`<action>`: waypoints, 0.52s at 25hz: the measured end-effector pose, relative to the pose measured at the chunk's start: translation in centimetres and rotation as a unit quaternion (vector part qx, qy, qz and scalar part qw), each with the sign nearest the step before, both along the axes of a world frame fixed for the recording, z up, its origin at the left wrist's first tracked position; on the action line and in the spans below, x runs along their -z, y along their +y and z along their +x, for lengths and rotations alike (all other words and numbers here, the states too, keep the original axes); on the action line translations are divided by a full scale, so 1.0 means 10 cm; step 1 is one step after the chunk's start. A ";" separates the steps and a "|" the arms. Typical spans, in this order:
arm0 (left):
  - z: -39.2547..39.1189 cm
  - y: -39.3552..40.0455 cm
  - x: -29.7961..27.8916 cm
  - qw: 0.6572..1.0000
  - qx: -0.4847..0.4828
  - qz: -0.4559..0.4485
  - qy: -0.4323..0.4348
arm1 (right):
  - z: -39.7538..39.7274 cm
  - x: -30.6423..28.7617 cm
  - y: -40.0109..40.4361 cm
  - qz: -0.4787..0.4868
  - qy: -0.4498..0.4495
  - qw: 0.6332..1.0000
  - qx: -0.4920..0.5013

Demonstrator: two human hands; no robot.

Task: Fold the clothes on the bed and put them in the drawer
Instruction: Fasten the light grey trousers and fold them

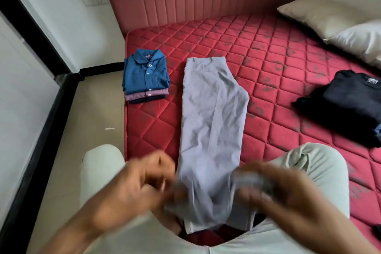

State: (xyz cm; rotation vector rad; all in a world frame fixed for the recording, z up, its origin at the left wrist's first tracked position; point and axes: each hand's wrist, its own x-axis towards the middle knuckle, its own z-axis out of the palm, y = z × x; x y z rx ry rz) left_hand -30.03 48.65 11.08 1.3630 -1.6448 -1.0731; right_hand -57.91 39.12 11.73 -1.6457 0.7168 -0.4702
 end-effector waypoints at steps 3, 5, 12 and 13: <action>-0.03 -0.84 0.19 0.959 -0.218 -0.014 0.179 | 0.24 0.14 -0.66 0.108 -0.143 0.968 0.175; -0.06 -1.35 0.62 0.928 -0.268 0.048 0.253 | 0.49 0.56 -0.92 0.203 -0.122 0.954 0.182; 0.00 -1.92 1.27 0.902 -0.297 0.169 0.265 | 0.73 1.30 -1.39 0.257 -0.058 0.899 0.350; 0.06 -2.13 1.11 0.910 -0.297 0.120 0.265 | 0.78 1.20 -1.62 0.238 -0.078 0.901 0.354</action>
